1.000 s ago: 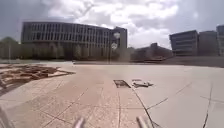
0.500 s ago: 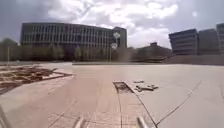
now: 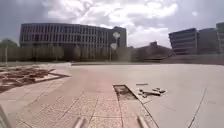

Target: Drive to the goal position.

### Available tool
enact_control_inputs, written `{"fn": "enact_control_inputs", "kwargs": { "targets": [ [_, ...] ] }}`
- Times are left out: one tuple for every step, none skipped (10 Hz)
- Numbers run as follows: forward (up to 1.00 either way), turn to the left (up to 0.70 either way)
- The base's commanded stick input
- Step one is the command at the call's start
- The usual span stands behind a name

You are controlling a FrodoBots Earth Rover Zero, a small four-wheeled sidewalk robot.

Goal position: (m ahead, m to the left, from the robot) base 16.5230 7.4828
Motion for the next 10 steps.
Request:
{"fn": "enact_control_inputs", "kwargs": {
  "targets": [
    [0.7, 0.0],
    [0.7, 0.0],
    [0.7, 0.0],
    [0.7, 0.0],
    [0.7, 0.0],
    [0.7, 0.0],
    [0.7, 0.21],
    [0.7, 0.35],
    [0.7, 0.35],
    [0.7, 0.35]
  ]
}}
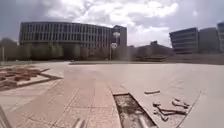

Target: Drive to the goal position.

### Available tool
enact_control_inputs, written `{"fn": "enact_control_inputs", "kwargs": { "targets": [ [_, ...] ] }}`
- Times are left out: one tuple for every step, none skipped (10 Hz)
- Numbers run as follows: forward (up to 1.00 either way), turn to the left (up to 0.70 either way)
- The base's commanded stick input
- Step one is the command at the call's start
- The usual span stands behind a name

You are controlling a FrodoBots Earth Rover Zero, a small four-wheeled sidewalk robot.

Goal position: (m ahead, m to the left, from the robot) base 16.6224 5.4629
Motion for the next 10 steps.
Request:
{"fn": "enact_control_inputs", "kwargs": {
  "targets": [
    [0.7, 0.35],
    [0.7, 0.28],
    [0.7, 0.0],
    [0.7, 0.0],
    [0.7, 0.0],
    [0.7, 0.0],
    [0.7, 0.0],
    [0.7, 0.0],
    [0.7, 0.0],
    [0.7, 0.0]
  ]
}}
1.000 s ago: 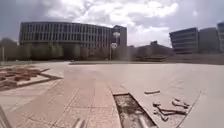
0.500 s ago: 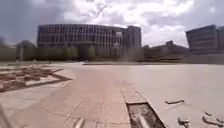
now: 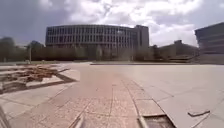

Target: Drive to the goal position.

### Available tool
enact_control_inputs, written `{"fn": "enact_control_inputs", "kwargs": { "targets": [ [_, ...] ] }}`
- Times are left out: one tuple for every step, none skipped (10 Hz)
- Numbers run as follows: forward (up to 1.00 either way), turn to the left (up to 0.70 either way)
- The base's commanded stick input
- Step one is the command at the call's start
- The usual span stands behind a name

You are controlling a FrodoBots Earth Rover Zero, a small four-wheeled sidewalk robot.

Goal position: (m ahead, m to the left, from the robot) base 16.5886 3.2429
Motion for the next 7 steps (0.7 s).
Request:
{"fn": "enact_control_inputs", "kwargs": {
  "targets": [
    [0.7, 0.0],
    [0.7, 0.0],
    [0.7, 0.0],
    [0.7, 0.0],
    [0.7, 0.0],
    [0.7, 0.0],
    [0.7, 0.0]
  ]
}}
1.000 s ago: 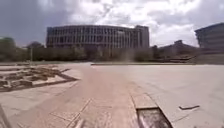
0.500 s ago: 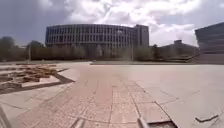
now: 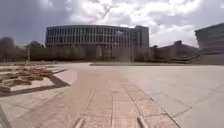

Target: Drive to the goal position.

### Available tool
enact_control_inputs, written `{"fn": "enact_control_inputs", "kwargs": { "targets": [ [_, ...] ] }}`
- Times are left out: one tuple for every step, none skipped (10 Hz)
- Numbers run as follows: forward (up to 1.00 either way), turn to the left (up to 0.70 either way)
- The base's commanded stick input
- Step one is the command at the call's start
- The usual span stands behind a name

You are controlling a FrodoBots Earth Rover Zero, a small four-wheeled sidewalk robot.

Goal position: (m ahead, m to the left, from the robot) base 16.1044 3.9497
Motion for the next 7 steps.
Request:
{"fn": "enact_control_inputs", "kwargs": {
  "targets": [
    [0.7, 0.0],
    [0.7, 0.0],
    [0.7, 0.0],
    [0.7, 0.0],
    [0.7, 0.0],
    [0.7, 0.0],
    [0.7, 0.0]
  ]
}}
